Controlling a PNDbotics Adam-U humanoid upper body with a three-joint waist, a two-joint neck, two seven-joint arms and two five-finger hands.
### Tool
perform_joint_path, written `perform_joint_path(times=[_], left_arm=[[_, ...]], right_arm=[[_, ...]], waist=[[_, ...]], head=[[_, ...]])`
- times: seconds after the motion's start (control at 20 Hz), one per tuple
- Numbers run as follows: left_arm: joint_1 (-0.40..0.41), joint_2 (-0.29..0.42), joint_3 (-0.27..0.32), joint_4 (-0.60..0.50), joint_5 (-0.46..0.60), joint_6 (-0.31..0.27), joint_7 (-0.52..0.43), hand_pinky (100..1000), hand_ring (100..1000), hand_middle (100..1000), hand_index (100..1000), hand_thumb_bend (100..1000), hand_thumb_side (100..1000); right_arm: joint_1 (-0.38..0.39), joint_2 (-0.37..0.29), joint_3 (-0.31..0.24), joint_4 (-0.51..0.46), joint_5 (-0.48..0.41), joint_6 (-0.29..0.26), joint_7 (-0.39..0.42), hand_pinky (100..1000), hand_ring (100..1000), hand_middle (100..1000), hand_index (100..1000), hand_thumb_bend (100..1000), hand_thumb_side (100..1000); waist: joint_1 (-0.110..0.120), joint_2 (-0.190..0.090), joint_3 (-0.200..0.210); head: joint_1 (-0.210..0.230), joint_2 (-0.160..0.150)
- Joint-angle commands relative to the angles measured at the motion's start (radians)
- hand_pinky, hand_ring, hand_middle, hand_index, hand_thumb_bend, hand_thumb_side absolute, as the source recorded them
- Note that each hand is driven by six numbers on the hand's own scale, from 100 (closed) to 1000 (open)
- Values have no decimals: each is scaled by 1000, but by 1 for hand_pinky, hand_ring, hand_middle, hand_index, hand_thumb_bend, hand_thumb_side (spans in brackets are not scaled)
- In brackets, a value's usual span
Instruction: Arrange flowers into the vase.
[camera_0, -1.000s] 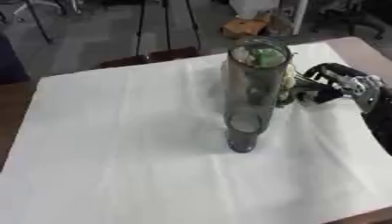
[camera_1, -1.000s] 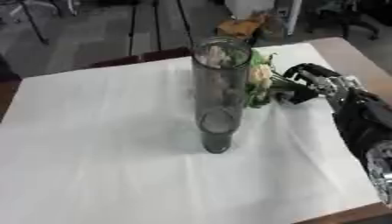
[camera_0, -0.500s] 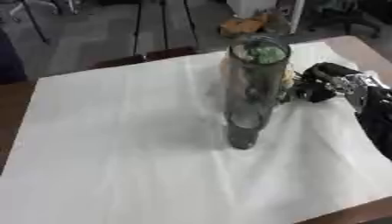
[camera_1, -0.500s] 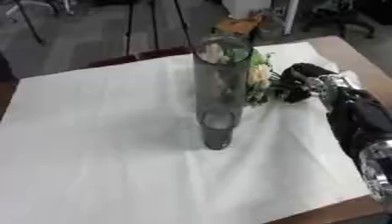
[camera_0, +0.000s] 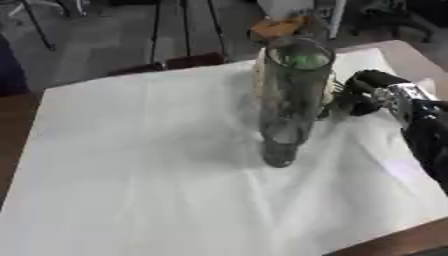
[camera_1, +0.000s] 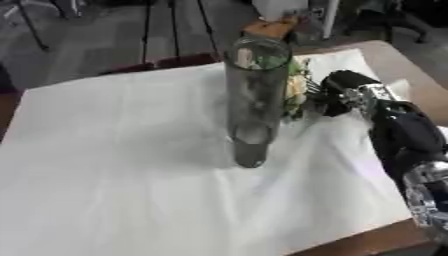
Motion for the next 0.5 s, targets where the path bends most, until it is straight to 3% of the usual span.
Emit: perform_joint_path(times=[0.05, 0.35, 0.4, 0.5], left_arm=[[-6, 17, 5, -14, -3, -2, 2, 710, 667, 649, 835, 521, 968], [-6, 17, 5, -14, -3, -2, 2, 710, 667, 649, 835, 521, 968], [-6, 16, 5, -14, -3, -2, 3, 711, 668, 648, 835, 521, 967], [4, 12, 8, -14, -4, 0, 5, 711, 668, 647, 835, 521, 967]], right_arm=[[12, -1, -6, 16, 49, 2, -15, 269, 419, 417, 502, 461, 253], [12, -1, -9, 21, 61, 0, -25, 269, 419, 417, 502, 461, 253], [11, -2, -11, 19, 60, 1, -26, 100, 100, 100, 100, 344, 100], [-19, -12, -40, -10, 42, 19, -45, 100, 100, 100, 100, 346, 100]], waist=[[-8, -16, -1], [-8, -16, -1], [-9, -18, -2], [-7, -33, -19]], head=[[-1, 1], [-1, 1], [-1, 1], [2, 9]])
